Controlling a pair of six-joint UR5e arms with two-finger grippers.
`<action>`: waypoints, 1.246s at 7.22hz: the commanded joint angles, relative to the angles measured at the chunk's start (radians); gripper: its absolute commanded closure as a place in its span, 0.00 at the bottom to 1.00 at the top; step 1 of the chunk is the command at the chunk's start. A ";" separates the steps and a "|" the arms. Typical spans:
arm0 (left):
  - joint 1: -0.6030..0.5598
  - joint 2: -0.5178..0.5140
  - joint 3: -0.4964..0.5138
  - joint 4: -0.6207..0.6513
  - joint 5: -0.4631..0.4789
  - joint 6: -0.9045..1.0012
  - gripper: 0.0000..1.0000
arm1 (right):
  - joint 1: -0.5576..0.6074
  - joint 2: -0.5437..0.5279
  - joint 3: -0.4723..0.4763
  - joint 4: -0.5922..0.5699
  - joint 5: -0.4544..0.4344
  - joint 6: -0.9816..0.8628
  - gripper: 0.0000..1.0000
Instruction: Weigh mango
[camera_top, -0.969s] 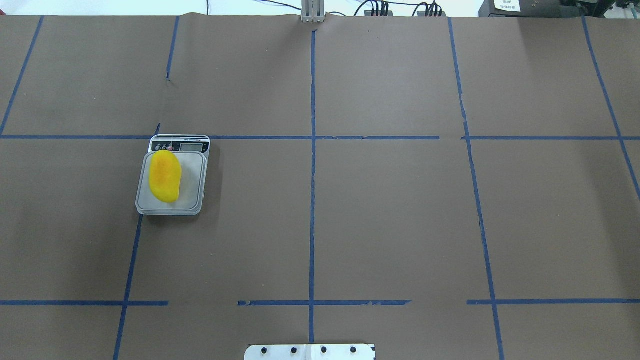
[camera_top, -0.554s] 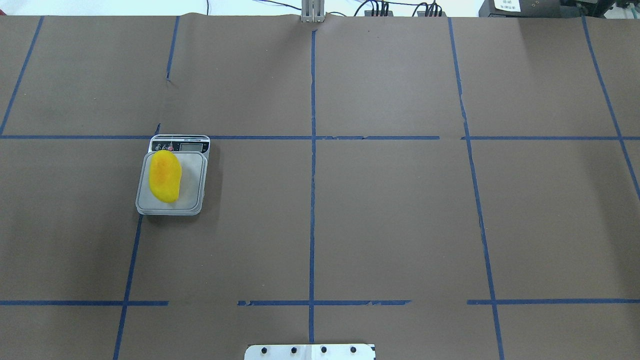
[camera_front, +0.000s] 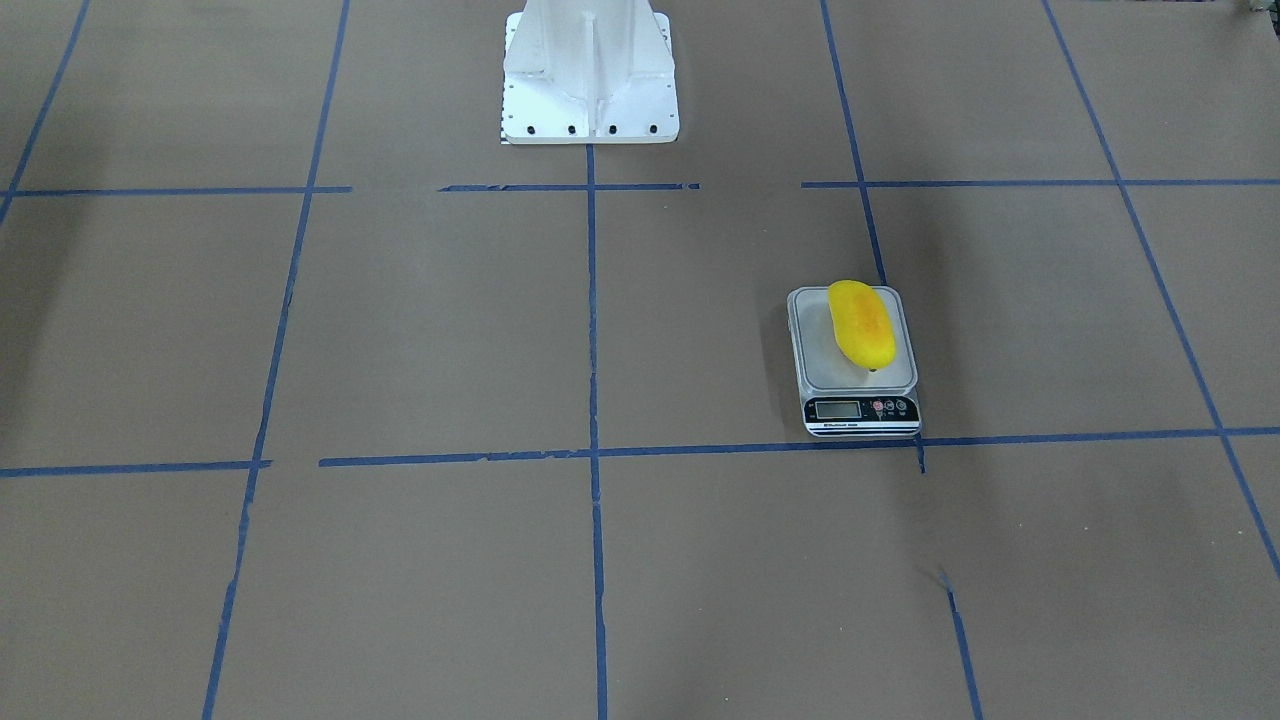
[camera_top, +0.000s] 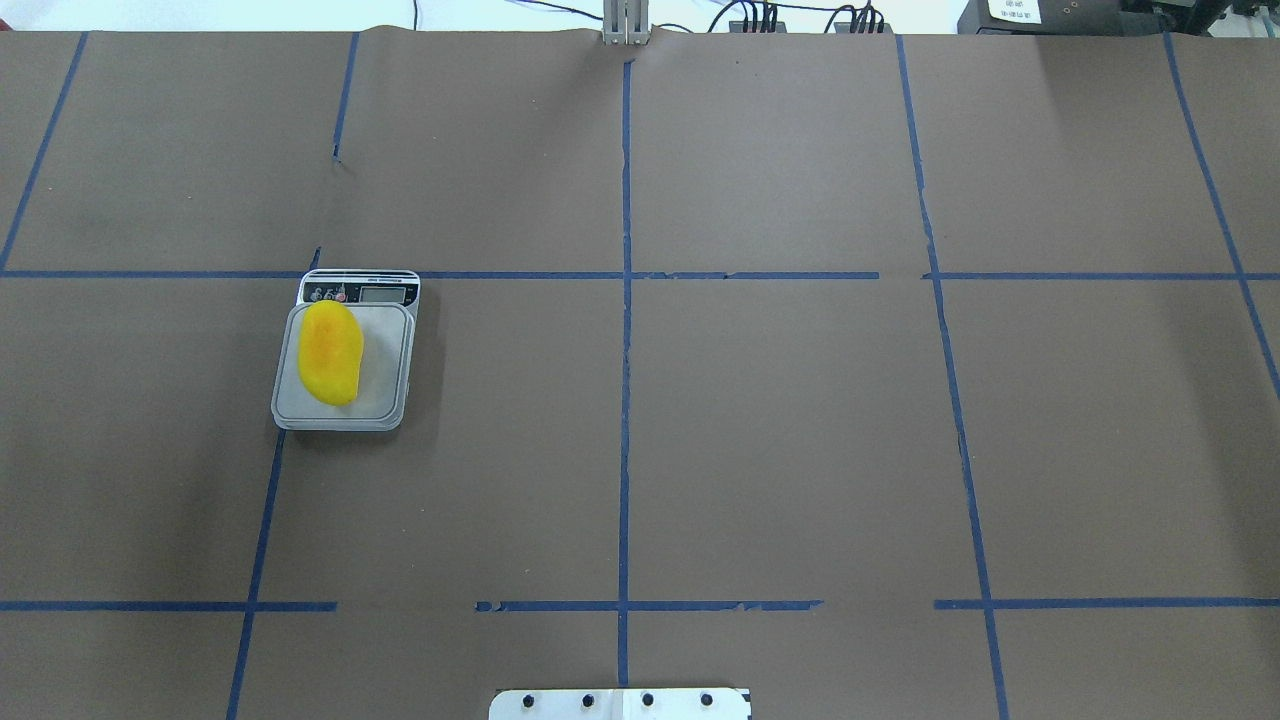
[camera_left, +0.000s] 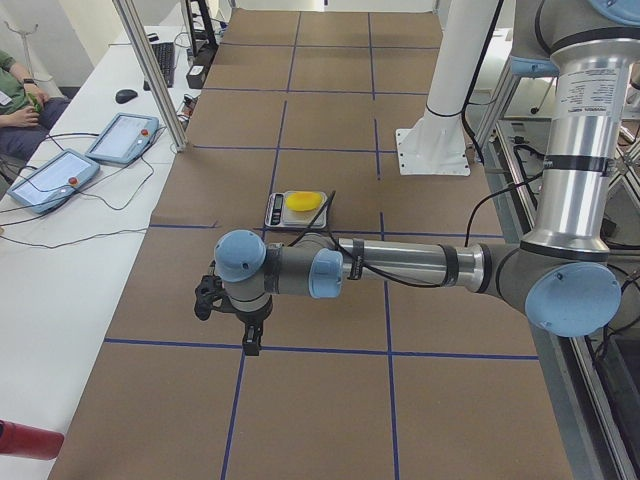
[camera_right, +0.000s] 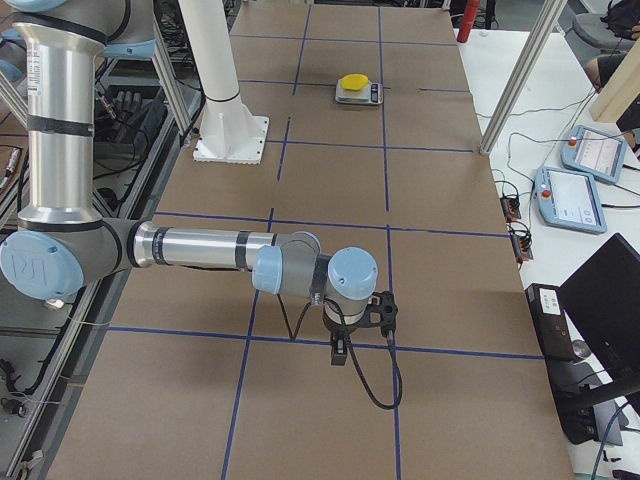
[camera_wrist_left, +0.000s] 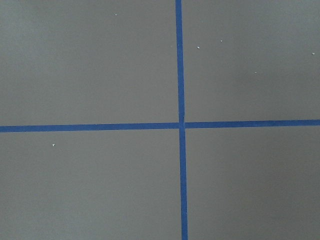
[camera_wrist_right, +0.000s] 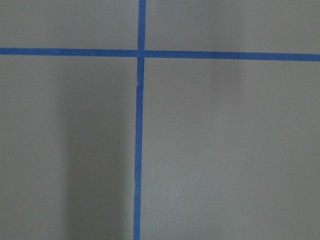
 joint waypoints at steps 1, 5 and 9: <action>0.001 0.000 0.006 -0.006 0.001 -0.005 0.00 | 0.000 0.000 0.000 0.002 0.000 0.000 0.00; 0.001 0.000 0.017 -0.006 0.003 -0.003 0.00 | 0.000 0.000 0.000 0.000 0.000 0.000 0.00; 0.001 0.000 0.023 -0.006 0.001 -0.005 0.00 | 0.000 0.000 0.000 0.000 0.000 0.000 0.00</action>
